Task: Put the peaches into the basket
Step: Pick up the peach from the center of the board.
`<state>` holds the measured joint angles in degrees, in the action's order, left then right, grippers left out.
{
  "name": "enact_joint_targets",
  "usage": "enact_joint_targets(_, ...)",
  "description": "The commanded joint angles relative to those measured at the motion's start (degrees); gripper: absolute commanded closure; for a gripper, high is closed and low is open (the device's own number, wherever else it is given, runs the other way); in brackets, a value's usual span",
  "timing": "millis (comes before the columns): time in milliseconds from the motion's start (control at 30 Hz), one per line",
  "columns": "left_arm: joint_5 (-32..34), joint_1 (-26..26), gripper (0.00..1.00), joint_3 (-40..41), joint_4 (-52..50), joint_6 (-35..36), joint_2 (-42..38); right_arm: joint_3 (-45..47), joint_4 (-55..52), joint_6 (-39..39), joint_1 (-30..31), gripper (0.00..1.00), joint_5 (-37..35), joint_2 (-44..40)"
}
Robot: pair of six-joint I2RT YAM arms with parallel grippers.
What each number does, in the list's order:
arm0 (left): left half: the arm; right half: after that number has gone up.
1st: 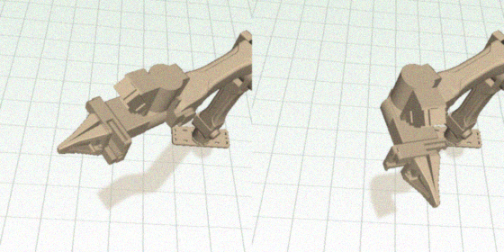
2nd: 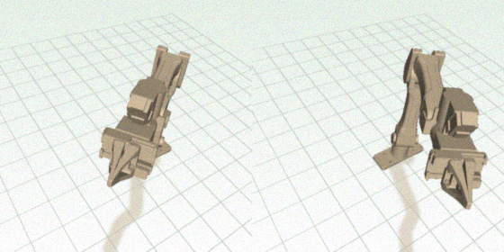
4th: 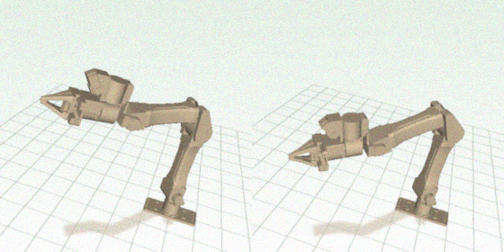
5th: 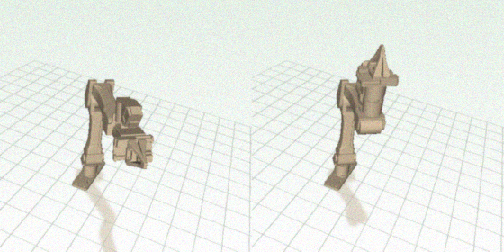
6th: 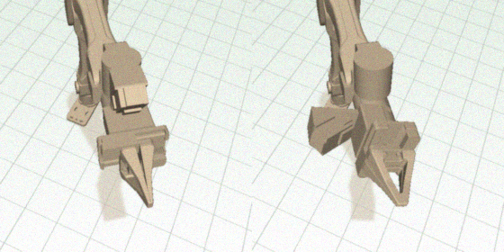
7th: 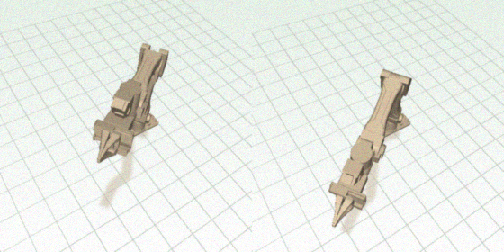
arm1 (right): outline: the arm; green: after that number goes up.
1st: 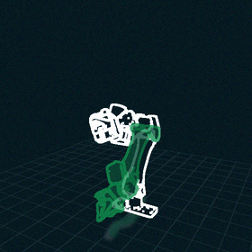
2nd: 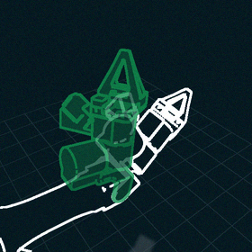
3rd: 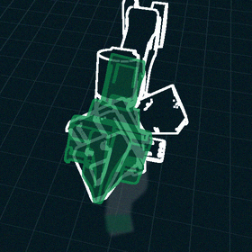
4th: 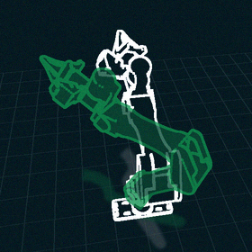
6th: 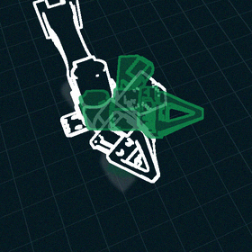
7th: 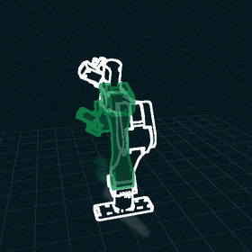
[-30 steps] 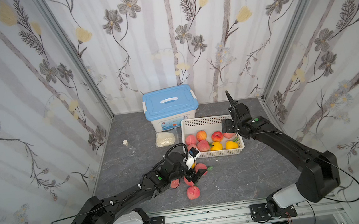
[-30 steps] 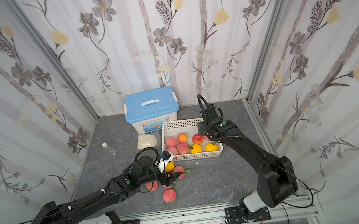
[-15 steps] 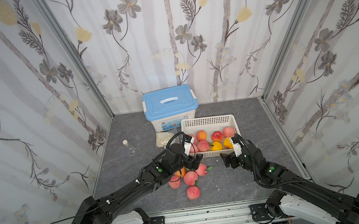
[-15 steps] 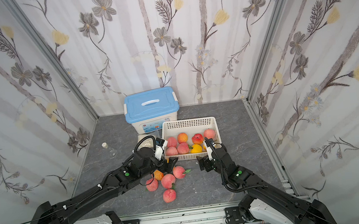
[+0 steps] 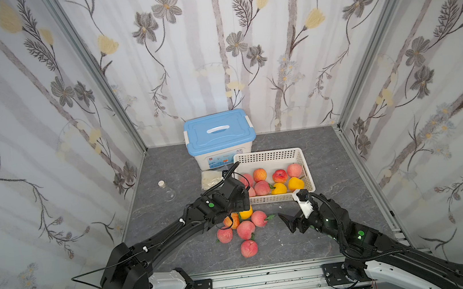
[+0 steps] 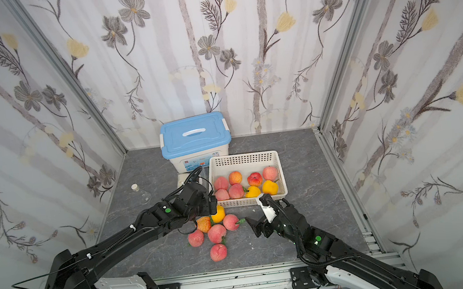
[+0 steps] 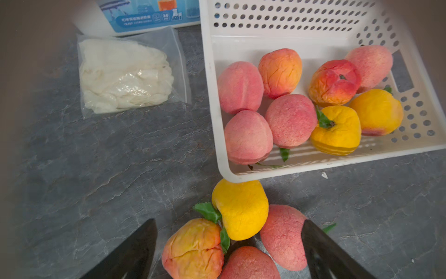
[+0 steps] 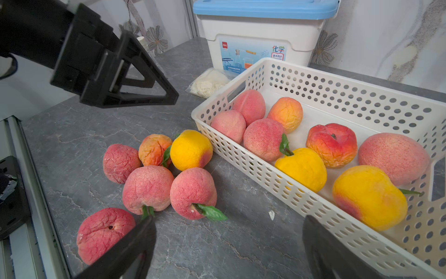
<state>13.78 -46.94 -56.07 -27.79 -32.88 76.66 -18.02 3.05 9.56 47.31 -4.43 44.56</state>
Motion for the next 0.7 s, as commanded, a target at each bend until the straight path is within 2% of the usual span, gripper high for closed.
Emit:
enact_joint_targets(0, 2.6, 1.0, 0.05, -2.2, -7.8, -7.8, 1.6, -0.3, 2.8, -1.6, 0.2, 0.06, 1.1, 0.3)
enact_joint_targets(233, 0.7, 4.5, 0.06, -5.6, -13.4, -11.0, 4.6, -0.6, 3.2, -2.2, 1.2, 0.07, 2.8, 0.5)
enact_joint_targets(467, -0.9, 7.8, 0.06, -7.5, -15.3, -10.0, 7.2, -1.3, 3.2, -3.5, 1.2, 0.08, 5.8, 1.6)
enact_joint_targets(500, -1.6, 8.4, 0.06, -7.4, -15.0, -9.8, 7.6, -1.5, 3.1, -3.9, 3.1, 0.08, 6.1, 1.9)
enact_joint_targets(667, -3.8, 9.3, 0.09, -8.4, -15.6, -9.4, 9.8, -2.1, 2.7, -4.8, 4.0, 0.08, 6.5, 3.1)
